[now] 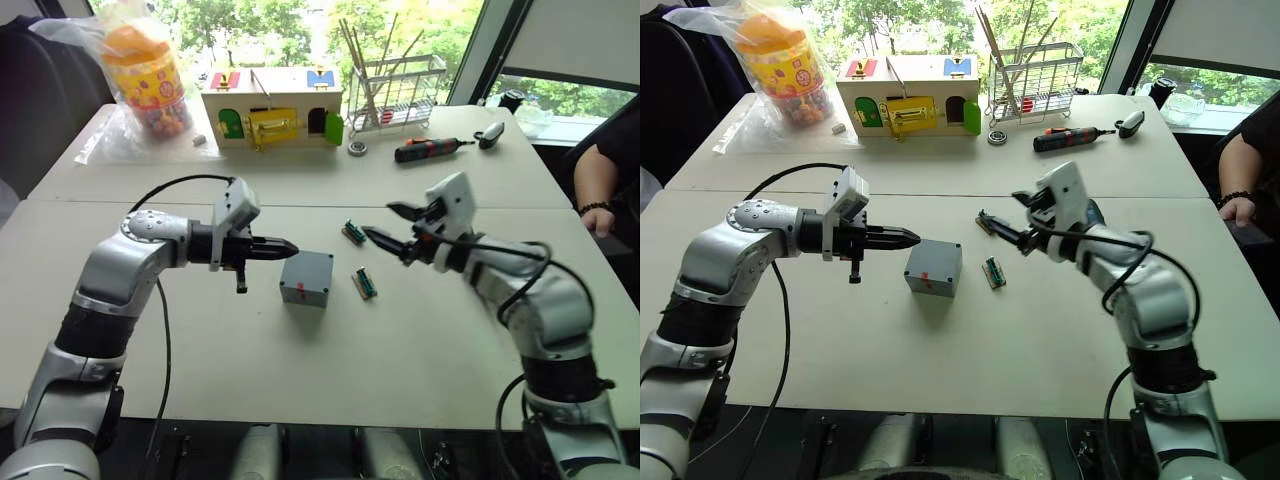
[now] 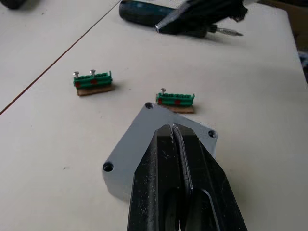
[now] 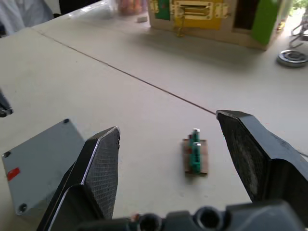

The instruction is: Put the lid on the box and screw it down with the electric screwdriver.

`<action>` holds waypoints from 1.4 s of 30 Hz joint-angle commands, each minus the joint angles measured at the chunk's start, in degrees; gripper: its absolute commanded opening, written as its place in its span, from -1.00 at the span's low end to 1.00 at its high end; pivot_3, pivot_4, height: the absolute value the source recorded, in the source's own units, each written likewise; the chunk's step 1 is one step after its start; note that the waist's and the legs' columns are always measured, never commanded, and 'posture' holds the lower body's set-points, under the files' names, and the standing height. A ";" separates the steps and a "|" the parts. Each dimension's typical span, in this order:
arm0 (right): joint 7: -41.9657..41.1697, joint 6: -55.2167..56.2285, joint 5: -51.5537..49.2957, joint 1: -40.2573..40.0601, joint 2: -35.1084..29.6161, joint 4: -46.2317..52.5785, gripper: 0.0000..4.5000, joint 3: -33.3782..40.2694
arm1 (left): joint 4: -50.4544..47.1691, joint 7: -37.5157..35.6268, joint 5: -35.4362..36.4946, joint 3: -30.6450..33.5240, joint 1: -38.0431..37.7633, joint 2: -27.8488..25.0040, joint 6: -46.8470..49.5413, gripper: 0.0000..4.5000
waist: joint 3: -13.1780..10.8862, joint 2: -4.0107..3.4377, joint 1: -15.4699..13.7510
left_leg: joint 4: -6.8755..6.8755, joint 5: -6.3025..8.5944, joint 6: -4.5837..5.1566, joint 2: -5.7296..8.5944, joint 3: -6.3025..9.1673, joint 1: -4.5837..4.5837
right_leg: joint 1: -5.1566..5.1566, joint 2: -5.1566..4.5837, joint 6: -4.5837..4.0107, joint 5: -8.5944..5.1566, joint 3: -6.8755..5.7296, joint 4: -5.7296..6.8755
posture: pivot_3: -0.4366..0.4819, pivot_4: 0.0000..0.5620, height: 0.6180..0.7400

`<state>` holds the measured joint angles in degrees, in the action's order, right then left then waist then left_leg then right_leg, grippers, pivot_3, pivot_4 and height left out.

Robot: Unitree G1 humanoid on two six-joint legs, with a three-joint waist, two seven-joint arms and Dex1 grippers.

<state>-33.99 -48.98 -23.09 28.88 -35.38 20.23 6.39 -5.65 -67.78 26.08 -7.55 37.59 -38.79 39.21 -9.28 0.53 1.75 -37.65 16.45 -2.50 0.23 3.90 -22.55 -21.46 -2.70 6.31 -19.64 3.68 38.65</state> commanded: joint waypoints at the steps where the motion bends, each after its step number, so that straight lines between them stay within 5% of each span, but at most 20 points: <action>1: -6.17 -6.55 -1.25 2.33 -12.39 -4.27 0.89 3.59 | -2.02 -2.70 0.70 -1.88 2.57 1.28 -2.28 -1.00 | 0.00 0.00 -0.39 | 0.03 0.00 0.01 0.00 -0.01 0.00 | 0.01 0.00 0.00 0.00 -0.01 -0.06 | -0.05 -0.47 1.00; 8: -21.76 -12.35 2.27 5.30 -31.93 -23.06 0.98 -9.29 | -4.59 -5.39 -0.10 -5.29 4.15 2.89 -5.09 -1.00 | -0.01 -0.01 -0.27 | 0.23 0.05 0.09 -0.06 -0.28 0.04 | -0.01 0.04 0.00 0.01 0.09 -0.33 | -0.05 -0.47 1.00; 15: -31.71 -15.39 6.87 19.52 -27.38 -43.14 0.98 -23.05 | -6.31 -4.54 -3.57 -6.85 1.69 1.28 -7.97 -1.00 | -0.10 -0.16 0.99 | 0.26 0.05 0.11 -0.08 -0.39 0.11 | -0.03 0.03 0.02 0.02 0.21 -0.33 | -0.05 -0.47 1.00; 22: -34.62 -16.45 11.50 28.43 -20.20 -57.16 0.98 -28.85 | -7.30 -1.18 -3.70 -5.24 -1.19 0.67 -7.50 -1.00 | -0.15 -0.18 0.57 | 0.27 0.05 0.09 -0.07 -0.38 0.01 | -0.11 -0.06 0.02 0.02 0.20 -0.35 | -0.05 -0.47 1.00; 32: -41.19 -12.27 21.39 29.42 -16.25 -58.23 0.98 -40.14 | -8.97 3.13 -4.06 -4.97 -4.98 0.83 -7.77 -1.00 | -0.14 -0.18 0.52 | 0.20 0.04 0.08 -0.05 -0.32 0.01 | -0.06 -0.08 0.05 0.03 0.14 -0.35 | -0.05 -0.47 1.00; 35: -41.38 -11.00 23.39 28.53 -15.35 -58.75 0.72 -40.65 | -9.17 4.16 -4.27 -5.12 -5.38 1.33 -7.83 -1.00 | -0.11 -0.12 0.42 | 0.18 0.04 0.08 -0.05 -0.28 0.03 | -0.01 -0.08 0.05 0.03 0.09 -0.35 | -0.05 -0.47 1.00; 40: -44.74 -10.12 26.10 23.29 -17.80 -53.43 -0.09 -42.94 | -9.77 5.14 -4.01 -4.76 -5.76 1.38 -7.47 -1.00 | -0.01 0.04 0.06 | 0.17 0.04 0.08 -0.05 -0.18 0.04 | 0.05 -0.07 0.05 0.03 0.00 -0.37 | -0.05 -0.47 1.00; 42: -44.77 -9.95 27.03 21.50 -18.91 -52.11 -0.18 -42.58 | -9.17 5.36 -4.16 -4.50 -5.50 1.36 -7.74 -1.00 | 0.00 0.06 -0.59 | 0.17 0.04 0.08 -0.05 -0.13 0.05 | 0.07 -0.06 0.05 0.03 -0.05 -0.38 | -0.05 -0.47 1.00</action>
<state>-76.87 -58.19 3.70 54.59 -54.70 -31.15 -33.15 -13.74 -62.77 21.83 -13.82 31.68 -37.15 32.16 -9.28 0.59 1.16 -37.48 16.49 -2.42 0.17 3.78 -22.49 -21.38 -2.76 6.35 -19.60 3.62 38.27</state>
